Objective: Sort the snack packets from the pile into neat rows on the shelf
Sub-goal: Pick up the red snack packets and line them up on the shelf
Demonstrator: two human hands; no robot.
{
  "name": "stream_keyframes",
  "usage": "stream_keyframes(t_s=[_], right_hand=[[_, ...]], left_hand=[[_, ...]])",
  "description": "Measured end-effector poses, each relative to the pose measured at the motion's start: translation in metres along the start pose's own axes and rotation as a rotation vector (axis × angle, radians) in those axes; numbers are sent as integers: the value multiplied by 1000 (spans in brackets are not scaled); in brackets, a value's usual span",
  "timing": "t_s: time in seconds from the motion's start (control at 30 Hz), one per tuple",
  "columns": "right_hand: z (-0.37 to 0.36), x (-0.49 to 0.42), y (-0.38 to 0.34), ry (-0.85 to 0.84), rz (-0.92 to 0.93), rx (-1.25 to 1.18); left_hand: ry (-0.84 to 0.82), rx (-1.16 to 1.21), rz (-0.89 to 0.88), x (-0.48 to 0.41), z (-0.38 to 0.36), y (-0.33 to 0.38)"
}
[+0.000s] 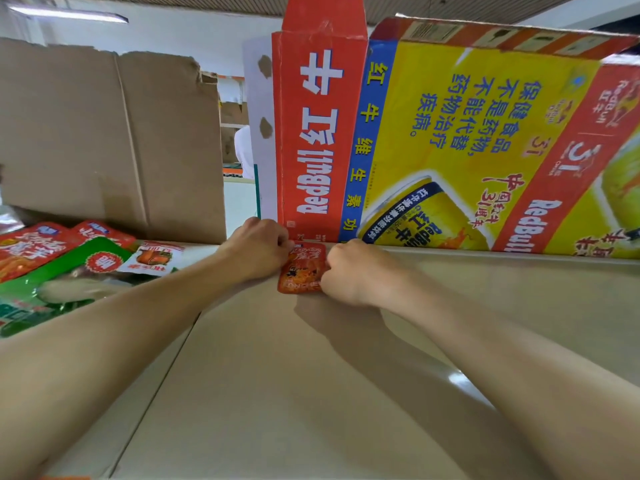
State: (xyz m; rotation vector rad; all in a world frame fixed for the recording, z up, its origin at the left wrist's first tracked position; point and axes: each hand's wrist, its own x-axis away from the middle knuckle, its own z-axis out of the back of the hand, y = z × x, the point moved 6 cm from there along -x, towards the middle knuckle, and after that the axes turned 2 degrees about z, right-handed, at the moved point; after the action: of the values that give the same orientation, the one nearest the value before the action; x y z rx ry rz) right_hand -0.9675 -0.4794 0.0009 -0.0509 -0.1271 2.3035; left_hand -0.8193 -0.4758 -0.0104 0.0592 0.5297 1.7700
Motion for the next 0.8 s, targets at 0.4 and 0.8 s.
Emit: stream_keyframes(t_s=[0.4, 0.8], right_hand=[[54, 28, -2, 412, -9, -29], [69, 108, -39, 711, 68, -17]], left_hand=[[140, -83, -82, 33, 53, 26], [428, -197, -329, 145, 108, 32]])
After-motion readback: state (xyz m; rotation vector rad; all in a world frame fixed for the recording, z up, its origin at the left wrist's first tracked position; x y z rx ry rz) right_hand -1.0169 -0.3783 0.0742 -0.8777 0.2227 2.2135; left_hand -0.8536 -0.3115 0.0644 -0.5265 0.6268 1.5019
